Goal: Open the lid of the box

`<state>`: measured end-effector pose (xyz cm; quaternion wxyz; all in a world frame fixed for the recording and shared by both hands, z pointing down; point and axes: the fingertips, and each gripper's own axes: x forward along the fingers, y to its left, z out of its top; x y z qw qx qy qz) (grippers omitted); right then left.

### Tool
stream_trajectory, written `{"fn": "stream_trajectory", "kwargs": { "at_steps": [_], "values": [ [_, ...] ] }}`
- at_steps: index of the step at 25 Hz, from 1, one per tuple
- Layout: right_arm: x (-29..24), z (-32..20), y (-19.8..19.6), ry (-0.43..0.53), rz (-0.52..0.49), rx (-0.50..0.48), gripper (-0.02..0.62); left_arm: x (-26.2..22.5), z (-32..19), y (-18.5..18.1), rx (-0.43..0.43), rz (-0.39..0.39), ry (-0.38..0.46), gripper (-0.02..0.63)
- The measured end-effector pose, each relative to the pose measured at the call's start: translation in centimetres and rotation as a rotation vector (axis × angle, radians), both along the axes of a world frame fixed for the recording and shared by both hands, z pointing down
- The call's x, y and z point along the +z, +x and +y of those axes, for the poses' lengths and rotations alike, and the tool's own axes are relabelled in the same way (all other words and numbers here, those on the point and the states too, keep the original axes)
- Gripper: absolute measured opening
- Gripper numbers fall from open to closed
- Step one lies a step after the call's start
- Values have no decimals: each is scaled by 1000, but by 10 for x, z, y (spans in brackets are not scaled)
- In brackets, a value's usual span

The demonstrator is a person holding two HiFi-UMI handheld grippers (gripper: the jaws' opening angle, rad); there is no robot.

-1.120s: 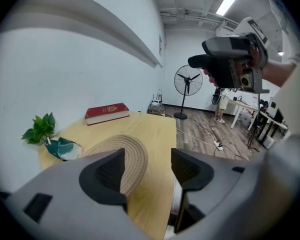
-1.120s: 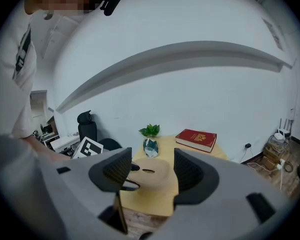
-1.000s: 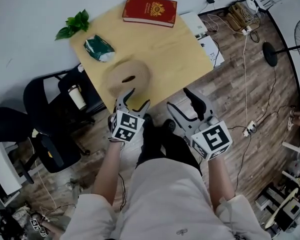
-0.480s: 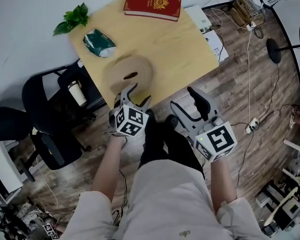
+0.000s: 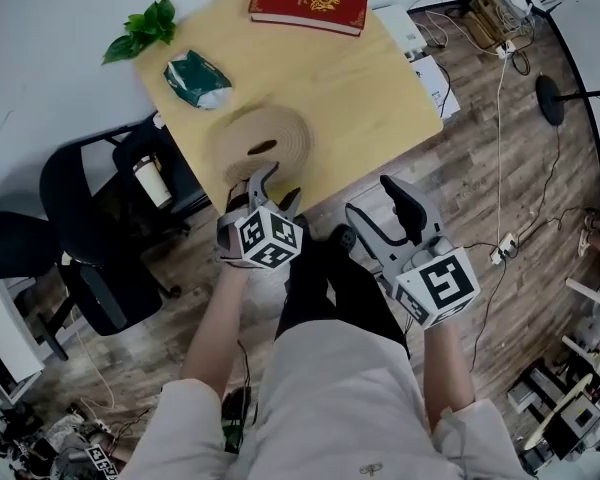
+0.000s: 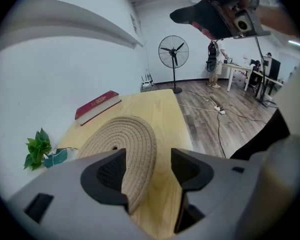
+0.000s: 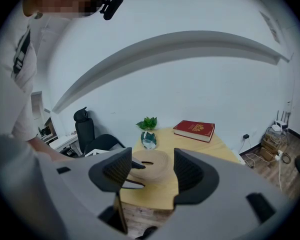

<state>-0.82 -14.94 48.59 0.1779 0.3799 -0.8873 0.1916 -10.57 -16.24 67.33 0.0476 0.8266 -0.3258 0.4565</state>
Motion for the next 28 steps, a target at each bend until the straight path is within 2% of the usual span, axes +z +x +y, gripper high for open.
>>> {"fn": "stream_trajectory", "kwargs": {
  "at_steps": [7, 15, 22, 28],
  "values": [
    [5, 0, 1, -17, -6, 7, 249, 11, -2, 1, 64, -100, 47, 268],
    [8, 2, 2, -29, -13, 9, 249, 19, -6, 0, 67, -143, 55, 265],
    [10, 3, 5, -36, -13, 15, 249, 18, -10, -2, 54, -164, 85, 224],
    [12, 6, 6, -44, -13, 14, 249, 20, -12, -3, 61, -194, 119, 218]
  ]
}}
